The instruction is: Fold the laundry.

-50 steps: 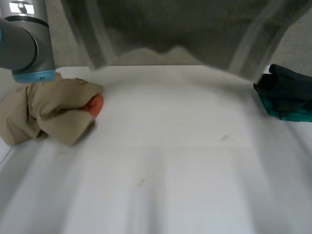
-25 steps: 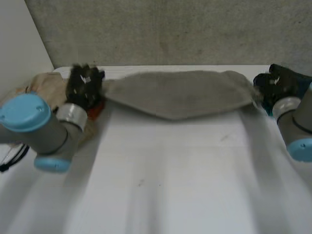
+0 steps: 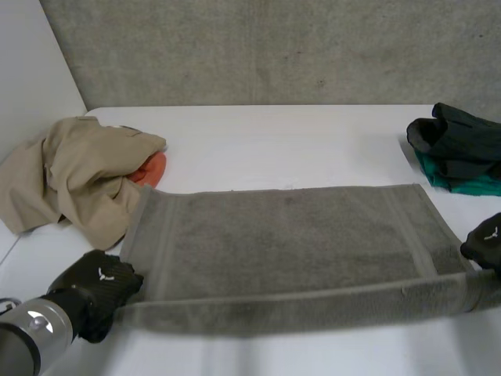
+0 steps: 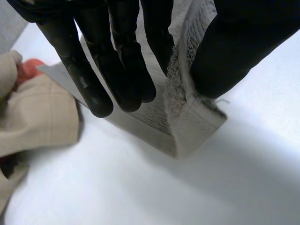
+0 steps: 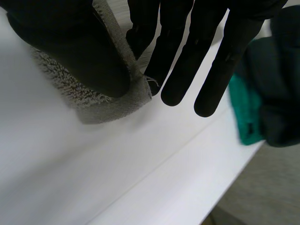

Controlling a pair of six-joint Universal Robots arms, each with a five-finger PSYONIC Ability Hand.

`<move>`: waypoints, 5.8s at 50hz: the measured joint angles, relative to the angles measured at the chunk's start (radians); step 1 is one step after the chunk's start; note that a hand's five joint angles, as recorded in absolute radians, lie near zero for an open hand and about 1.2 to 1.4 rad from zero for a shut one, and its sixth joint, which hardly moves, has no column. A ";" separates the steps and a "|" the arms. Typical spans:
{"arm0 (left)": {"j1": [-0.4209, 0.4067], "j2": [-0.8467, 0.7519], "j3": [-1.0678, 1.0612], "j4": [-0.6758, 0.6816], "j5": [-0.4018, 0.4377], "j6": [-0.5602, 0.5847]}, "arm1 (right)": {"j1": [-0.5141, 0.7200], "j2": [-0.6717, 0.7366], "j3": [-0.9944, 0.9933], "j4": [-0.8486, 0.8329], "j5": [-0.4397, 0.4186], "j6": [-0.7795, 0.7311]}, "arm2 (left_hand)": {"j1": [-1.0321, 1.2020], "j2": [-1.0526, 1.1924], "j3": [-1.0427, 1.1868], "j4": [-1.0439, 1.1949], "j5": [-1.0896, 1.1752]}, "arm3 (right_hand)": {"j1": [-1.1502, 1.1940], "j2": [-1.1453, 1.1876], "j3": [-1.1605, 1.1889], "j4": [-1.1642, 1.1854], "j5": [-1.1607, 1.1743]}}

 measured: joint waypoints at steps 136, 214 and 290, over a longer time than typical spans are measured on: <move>-0.235 -0.339 0.407 0.450 -0.109 -0.353 | 0.713 0.259 -0.051 -0.731 -0.052 0.453 | -0.975 -0.989 -0.983 -0.999 -0.929 | -0.914 -0.969 -0.987 -0.988 -0.987; -0.601 -0.889 1.057 0.091 -0.368 -0.670 | 0.411 0.354 -0.270 -0.257 -0.154 1.084 | -0.975 -0.989 -0.983 -0.999 -0.929 | -0.915 -0.968 -0.987 -0.988 -0.988; -0.436 -0.556 1.137 0.095 0.305 -0.600 | 0.550 0.325 -0.156 -1.020 0.016 0.713 | -0.975 -0.989 -0.983 -0.999 -0.929 | -0.107 -0.045 -0.050 -0.003 -0.116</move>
